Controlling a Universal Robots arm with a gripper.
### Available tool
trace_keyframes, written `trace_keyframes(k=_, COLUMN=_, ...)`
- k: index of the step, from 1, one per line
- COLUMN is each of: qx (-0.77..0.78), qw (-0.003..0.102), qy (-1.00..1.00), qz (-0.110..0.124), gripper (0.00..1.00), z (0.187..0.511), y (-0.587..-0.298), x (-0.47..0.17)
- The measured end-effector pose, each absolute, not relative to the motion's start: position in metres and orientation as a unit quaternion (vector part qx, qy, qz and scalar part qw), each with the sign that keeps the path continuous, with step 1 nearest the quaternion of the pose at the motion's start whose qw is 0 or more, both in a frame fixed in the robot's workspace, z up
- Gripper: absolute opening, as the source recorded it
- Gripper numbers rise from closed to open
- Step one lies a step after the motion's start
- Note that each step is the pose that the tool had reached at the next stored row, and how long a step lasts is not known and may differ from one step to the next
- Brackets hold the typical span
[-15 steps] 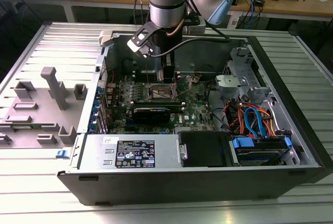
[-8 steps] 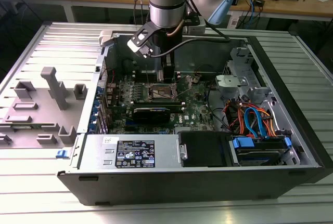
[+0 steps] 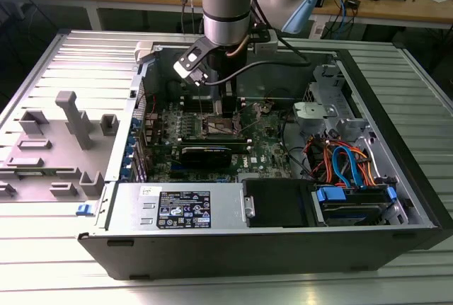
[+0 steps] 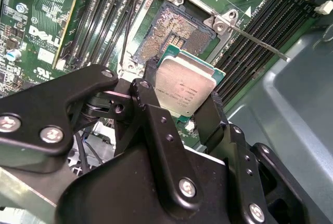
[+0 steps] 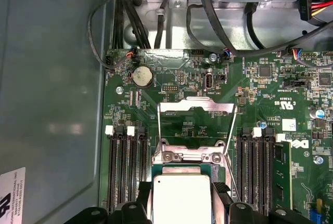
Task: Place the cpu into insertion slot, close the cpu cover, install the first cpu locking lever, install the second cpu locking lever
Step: 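Place the cpu into insertion slot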
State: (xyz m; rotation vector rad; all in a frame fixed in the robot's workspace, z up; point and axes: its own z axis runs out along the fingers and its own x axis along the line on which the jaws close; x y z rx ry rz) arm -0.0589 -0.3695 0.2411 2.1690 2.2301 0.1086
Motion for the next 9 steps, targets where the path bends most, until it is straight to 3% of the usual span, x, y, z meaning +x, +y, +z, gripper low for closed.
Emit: trace_keyframes(k=9, qx=0.697, qw=0.015, qy=0.716, qz=0.036, gripper=0.54, z=0.2366, y=-0.3695, x=-0.0614)
